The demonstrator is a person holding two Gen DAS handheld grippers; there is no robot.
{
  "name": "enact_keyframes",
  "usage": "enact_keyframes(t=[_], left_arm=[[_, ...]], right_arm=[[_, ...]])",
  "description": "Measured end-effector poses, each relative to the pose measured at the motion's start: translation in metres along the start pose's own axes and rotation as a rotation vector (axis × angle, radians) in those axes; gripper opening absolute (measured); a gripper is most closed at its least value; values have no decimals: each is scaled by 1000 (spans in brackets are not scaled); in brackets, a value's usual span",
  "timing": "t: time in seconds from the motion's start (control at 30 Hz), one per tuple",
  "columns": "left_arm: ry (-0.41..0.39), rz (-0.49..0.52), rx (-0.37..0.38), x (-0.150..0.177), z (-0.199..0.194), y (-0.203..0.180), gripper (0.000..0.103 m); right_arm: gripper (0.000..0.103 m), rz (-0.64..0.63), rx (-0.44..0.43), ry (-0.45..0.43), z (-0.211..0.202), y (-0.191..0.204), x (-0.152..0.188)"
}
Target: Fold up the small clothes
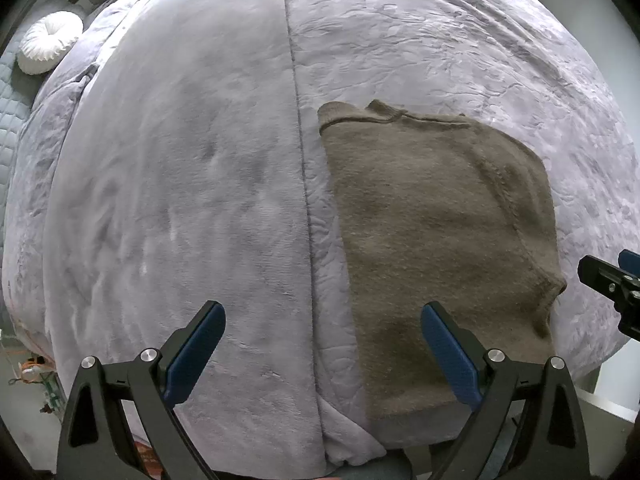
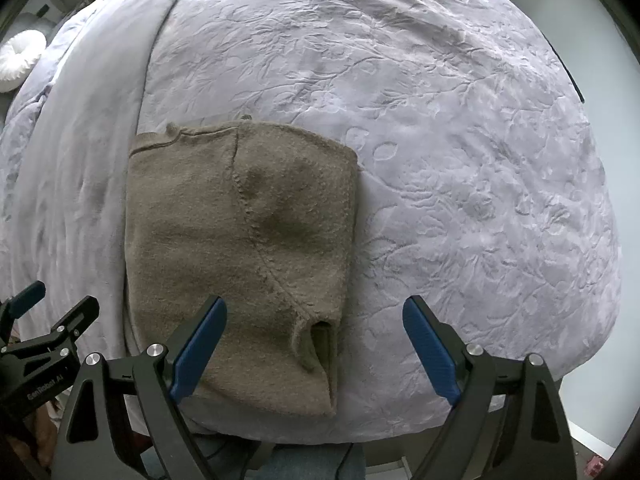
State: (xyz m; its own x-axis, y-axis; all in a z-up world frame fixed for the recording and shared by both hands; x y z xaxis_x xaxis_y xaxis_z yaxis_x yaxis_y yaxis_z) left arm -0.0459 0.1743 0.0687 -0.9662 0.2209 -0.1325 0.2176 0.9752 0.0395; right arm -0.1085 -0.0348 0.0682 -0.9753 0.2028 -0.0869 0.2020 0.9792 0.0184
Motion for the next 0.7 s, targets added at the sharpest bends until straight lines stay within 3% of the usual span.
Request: enact_keyframes(t=[0.7], left_arm=[[3, 0, -2, -2, 1, 4, 99]], right_arm=[[92, -7, 0, 13, 2, 2, 1]])
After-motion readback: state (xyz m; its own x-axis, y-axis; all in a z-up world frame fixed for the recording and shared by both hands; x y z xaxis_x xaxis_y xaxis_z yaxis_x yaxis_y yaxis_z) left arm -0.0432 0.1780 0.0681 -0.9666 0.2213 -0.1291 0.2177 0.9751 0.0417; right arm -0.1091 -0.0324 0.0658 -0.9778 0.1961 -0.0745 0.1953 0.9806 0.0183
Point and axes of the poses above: each gripper's, at about its wrist camera, not at the fingertips, and z roughly the way its jaws point, y to its left, x to its underside, the point moved 4 cm from there along z, roughly the way its jaws point, and after that the axes turned 11 degrees about -z, right-handed, at the moved point
